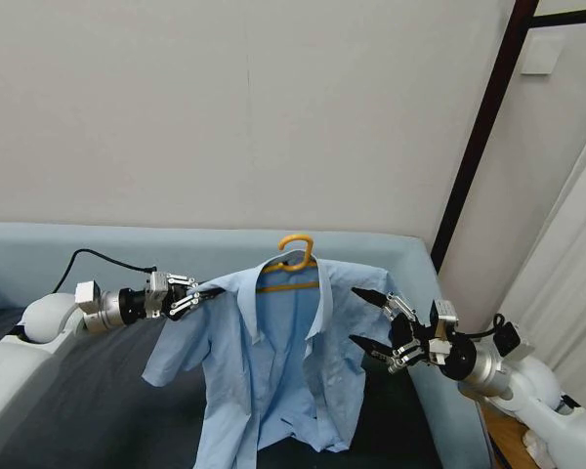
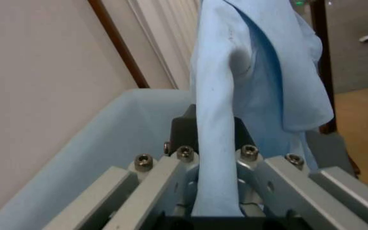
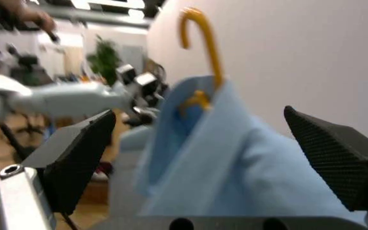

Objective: Pick up the clothes from the sofa and hang them on the clothes hanger.

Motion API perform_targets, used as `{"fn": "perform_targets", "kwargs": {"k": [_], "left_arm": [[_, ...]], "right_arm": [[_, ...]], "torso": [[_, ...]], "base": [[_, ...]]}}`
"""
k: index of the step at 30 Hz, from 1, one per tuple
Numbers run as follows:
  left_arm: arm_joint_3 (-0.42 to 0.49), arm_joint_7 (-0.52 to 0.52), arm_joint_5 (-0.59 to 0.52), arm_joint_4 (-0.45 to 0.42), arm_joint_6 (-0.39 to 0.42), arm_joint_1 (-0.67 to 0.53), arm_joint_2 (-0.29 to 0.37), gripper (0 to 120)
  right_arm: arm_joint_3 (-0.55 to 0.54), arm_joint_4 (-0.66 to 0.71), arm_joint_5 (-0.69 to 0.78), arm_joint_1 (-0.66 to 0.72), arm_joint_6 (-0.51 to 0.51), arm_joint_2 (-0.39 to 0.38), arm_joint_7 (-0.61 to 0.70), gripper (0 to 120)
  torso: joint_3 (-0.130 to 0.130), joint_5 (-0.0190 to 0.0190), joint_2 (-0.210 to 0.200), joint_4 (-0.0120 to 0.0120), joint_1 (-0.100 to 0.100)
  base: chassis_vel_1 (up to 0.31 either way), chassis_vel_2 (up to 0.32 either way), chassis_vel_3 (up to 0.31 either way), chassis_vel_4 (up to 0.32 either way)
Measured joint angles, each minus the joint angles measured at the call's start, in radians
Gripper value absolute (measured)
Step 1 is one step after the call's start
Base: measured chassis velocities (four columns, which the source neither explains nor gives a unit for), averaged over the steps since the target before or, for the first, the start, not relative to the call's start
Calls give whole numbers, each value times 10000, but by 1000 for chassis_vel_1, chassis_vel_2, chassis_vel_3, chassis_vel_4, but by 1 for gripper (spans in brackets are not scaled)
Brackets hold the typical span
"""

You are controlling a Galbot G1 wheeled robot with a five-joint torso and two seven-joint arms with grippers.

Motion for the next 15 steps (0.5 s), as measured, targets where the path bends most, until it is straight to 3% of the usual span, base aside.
{"fn": "perform_targets", "kwargs": {"k": [9, 15], "left_arm": [[105, 646, 423, 80, 52, 124, -121, 1], [606, 709, 421, 89, 85, -244, -255, 1]], "right_arm": [[-68, -759, -2429, 332, -3, -76, 491, 100], [-84, -1371, -3687, 283, -302, 120, 98, 100]], "torso": [[0, -4, 0, 2, 0], [0, -1, 0, -2, 1]], "base": [[0, 0, 0, 0], [0, 0, 0, 0]]}}
